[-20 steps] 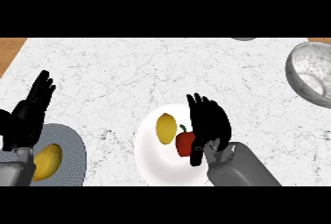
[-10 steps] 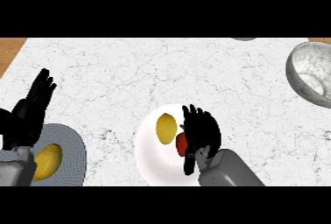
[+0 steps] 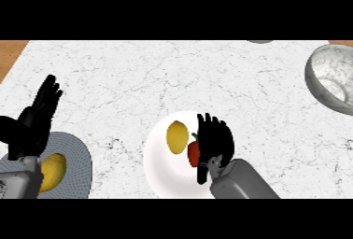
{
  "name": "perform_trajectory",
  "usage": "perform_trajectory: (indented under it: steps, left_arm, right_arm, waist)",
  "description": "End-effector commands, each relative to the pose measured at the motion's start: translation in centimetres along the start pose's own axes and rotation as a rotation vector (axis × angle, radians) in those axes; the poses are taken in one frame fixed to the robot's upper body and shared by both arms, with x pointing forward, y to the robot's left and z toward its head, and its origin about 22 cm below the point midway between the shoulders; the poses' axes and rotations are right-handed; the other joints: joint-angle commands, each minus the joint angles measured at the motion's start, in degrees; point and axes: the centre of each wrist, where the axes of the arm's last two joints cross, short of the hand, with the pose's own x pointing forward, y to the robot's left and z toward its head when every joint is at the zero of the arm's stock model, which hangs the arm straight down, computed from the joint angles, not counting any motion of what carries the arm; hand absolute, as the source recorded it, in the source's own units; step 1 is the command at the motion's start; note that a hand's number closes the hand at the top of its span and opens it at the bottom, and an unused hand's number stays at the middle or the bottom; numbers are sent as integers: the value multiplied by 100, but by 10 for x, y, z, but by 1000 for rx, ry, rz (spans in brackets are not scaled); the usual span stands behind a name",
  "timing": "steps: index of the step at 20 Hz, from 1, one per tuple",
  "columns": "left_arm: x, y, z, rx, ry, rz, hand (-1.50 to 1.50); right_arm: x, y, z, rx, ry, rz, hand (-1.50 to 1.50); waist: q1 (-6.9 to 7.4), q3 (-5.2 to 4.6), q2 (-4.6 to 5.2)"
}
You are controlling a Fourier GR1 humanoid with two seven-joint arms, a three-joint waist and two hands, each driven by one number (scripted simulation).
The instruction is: Pick the bell pepper from the plate and place it in the bowl
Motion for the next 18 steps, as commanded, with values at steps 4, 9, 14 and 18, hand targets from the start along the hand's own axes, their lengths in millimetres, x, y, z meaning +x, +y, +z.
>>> perform_trajectory:
  steps: [4, 9, 14, 18]
  left_arm:
    - [-6, 16, 6, -19, 3, 8, 0]
    - [-1, 11, -3, 8, 6, -7, 0]
    - [0, -1, 5, -15, 0, 7, 0]
    - [2, -4, -6, -22, 8, 12, 0]
  right_arm:
    - [0, 11, -24, 93, 64, -34, 150]
    - [7, -6, -30, 56, -26, -40, 150]
    - [8, 38, -38, 16, -36, -27, 150]
    - [-4, -7, -56, -77, 29, -67, 150]
  waist:
    - [23, 0, 7]
    - [17, 0, 4]
    - [41, 1, 6]
    - [0, 0, 10]
